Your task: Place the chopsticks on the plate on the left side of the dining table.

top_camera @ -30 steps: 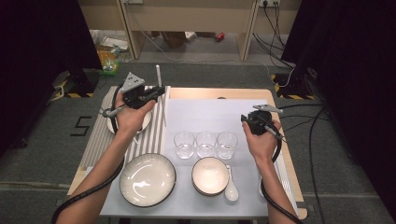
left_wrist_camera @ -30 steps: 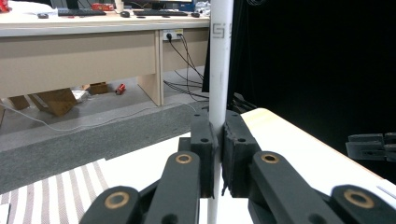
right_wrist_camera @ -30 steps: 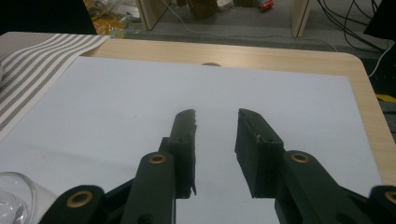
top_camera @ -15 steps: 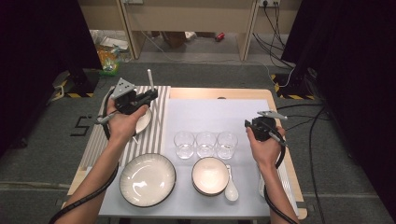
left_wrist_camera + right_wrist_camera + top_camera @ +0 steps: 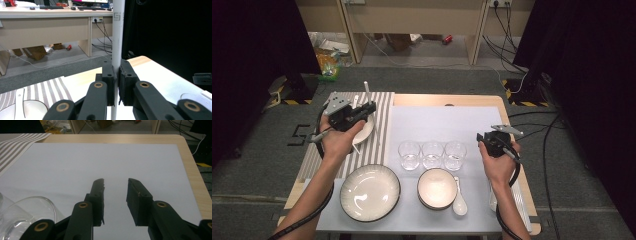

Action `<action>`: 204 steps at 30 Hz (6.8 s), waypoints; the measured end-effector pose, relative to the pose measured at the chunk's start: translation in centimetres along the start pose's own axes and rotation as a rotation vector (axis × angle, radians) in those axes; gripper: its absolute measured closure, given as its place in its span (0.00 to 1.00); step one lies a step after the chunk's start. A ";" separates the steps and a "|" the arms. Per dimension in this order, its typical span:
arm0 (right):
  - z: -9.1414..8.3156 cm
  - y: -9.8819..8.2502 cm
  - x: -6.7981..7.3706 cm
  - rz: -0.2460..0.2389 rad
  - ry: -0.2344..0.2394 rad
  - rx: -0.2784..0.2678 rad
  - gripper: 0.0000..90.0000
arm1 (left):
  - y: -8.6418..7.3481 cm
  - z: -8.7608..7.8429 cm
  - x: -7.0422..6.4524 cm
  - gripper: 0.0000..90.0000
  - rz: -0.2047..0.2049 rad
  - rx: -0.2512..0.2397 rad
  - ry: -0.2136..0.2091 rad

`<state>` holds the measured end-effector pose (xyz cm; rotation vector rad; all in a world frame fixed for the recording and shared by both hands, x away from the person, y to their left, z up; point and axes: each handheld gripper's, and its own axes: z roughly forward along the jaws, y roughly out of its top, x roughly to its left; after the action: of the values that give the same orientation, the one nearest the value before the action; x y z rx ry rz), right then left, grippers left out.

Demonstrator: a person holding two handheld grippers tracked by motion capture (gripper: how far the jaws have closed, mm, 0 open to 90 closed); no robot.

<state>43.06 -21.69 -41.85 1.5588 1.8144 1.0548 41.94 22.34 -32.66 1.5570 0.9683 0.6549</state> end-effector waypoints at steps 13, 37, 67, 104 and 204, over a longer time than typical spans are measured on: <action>-0.2 -0.9 -0.4 0.020 0.001 -0.003 0.74 | -0.6 -1.8 0.3 0.93 -0.006 -0.002 0.011; -0.4 -1.3 -0.6 0.033 -0.002 -0.009 0.74 | -2.0 -5.4 1.6 0.93 -0.016 0.003 0.047; -0.6 -1.4 -0.9 0.041 -0.005 -0.009 0.74 | -4.2 -9.4 5.7 0.93 -0.065 0.017 0.182; -0.8 -1.6 -1.1 0.044 -0.010 -0.013 0.74 | -7.5 -4.2 11.8 0.93 -0.213 0.119 0.331; -0.3 -2.0 -1.2 0.028 -0.006 0.001 0.75 | -11.8 3.9 17.2 0.93 -0.480 0.421 0.624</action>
<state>41.94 -22.98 -43.41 1.5909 1.7935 1.0613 51.19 35.42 -46.56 1.4012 1.9799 0.6225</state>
